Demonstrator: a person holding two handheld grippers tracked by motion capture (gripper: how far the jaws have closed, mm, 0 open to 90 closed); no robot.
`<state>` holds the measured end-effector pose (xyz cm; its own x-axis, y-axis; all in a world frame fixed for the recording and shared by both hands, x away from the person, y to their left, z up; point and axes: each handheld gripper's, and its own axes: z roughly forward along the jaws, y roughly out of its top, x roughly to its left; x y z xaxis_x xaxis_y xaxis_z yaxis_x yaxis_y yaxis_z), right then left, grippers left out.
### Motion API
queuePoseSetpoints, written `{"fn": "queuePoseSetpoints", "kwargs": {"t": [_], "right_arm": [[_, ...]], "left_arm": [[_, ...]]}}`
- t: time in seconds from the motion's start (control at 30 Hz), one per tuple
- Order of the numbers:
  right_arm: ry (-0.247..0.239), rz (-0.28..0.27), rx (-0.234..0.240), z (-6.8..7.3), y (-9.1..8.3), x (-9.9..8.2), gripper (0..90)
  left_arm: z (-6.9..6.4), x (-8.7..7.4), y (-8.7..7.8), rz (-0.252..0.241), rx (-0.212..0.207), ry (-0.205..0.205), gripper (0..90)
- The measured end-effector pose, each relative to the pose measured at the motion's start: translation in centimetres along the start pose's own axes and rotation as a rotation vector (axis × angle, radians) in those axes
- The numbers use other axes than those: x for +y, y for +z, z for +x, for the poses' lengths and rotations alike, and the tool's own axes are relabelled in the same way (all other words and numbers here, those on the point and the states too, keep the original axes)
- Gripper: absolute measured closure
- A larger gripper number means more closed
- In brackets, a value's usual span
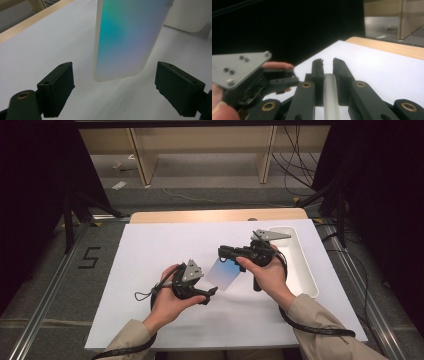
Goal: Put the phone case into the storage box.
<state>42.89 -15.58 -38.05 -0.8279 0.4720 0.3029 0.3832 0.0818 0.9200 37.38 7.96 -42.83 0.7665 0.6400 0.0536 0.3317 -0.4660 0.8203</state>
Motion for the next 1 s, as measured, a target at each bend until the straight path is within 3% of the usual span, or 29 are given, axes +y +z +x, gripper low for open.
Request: {"fn": "queuePoseSetpoints", "kwargs": {"t": [0.37,0.57,0.8,1.0], "right_arm": [[-0.173,0.124,0.123,0.7,0.1,0.9,80.3],[-0.248,0.178,0.165,0.9,-0.1,1.4,80.3],[-0.277,0.213,0.186,1.0,-0.1,1.4,80.3],[-0.290,0.237,0.196,1.1,0.2,1.2,80.3]], "left_arm": [[0.1,-0.3,0.4,-0.010,-0.069,0.016,16.7],[0.0,-0.4,0.6,-0.001,-0.107,0.021,18.0],[-0.2,-0.5,0.9,-0.019,-0.166,0.024,24.9],[-0.2,-0.3,1.3,-0.014,-0.210,0.052,31.9]]}}
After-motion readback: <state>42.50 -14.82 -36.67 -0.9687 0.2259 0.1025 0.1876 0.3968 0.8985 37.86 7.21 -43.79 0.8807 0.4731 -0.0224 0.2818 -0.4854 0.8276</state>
